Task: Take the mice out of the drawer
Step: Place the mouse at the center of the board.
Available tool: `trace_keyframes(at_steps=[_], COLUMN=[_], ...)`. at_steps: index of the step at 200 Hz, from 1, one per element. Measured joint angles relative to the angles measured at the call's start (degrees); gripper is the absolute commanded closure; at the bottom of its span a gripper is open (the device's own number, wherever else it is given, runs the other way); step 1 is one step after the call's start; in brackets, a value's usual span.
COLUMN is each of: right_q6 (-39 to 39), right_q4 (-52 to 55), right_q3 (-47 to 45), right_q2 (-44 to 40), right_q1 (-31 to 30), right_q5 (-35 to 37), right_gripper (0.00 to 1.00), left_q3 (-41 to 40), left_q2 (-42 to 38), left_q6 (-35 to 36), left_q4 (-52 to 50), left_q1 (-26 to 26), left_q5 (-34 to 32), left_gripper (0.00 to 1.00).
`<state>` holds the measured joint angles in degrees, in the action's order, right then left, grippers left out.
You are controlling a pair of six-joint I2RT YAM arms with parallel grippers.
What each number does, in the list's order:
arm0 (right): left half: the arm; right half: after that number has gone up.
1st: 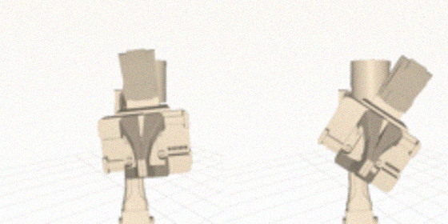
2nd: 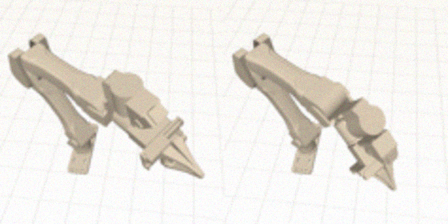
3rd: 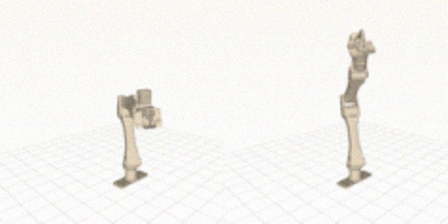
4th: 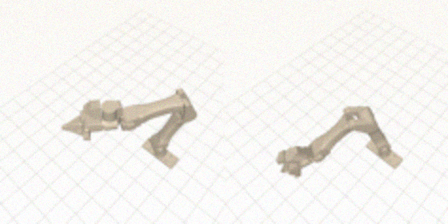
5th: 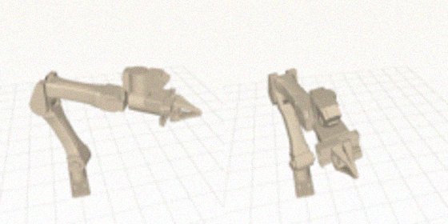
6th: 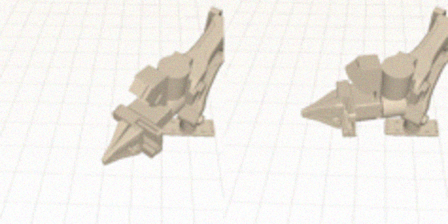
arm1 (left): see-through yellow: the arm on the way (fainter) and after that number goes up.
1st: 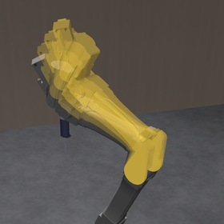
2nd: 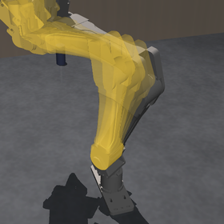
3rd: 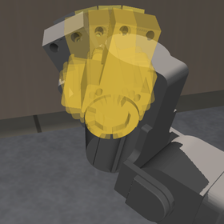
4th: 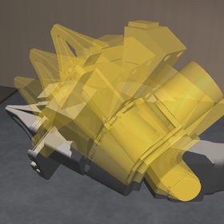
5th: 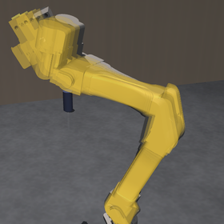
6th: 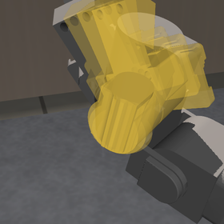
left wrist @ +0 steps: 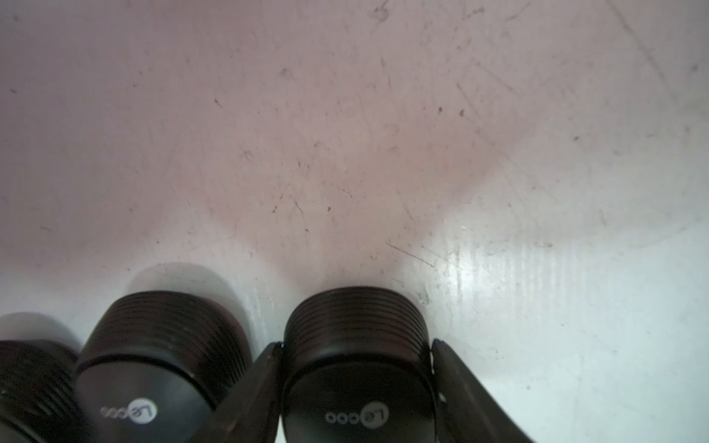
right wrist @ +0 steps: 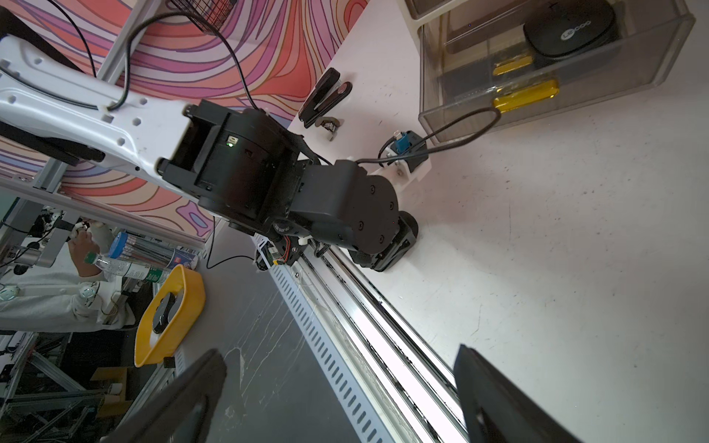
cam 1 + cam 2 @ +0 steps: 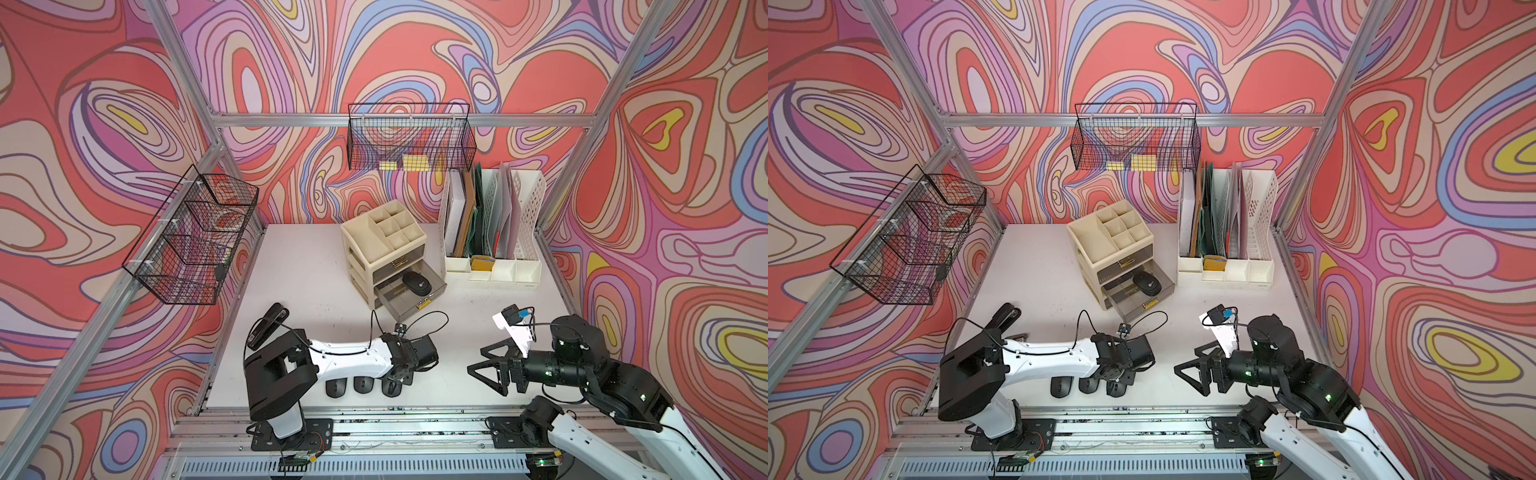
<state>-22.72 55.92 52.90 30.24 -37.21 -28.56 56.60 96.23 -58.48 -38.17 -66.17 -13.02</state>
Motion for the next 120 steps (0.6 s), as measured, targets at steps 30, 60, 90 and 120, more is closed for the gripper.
trace_keyframes(at_steps=[30,60,90,120], right_q6=[-0.4,-0.6,-0.8,-0.8], right_q4=[-0.2,-0.3,-0.3,-0.3], right_q3=[0.0,-0.4,-0.5,-0.5], right_q2=[0.0,0.0,0.0,0.0], right_q1=[0.0,0.0,0.0,0.0], right_q5=[0.0,0.0,0.0,0.0], right_gripper=[0.02,0.02,0.02,0.02], left_q3=[-0.1,-0.7,-0.8,-1.4], left_q2=[0.0,-0.3,-0.4,-0.4], left_q6=[0.0,0.0,0.0,0.1], left_q4=[0.1,0.7,0.8,0.7], left_q1=[0.6,0.6,0.6,0.8], left_q5=[-0.3,-0.5,-0.5,-0.5], left_gripper=[0.44,0.39,0.34,0.24])
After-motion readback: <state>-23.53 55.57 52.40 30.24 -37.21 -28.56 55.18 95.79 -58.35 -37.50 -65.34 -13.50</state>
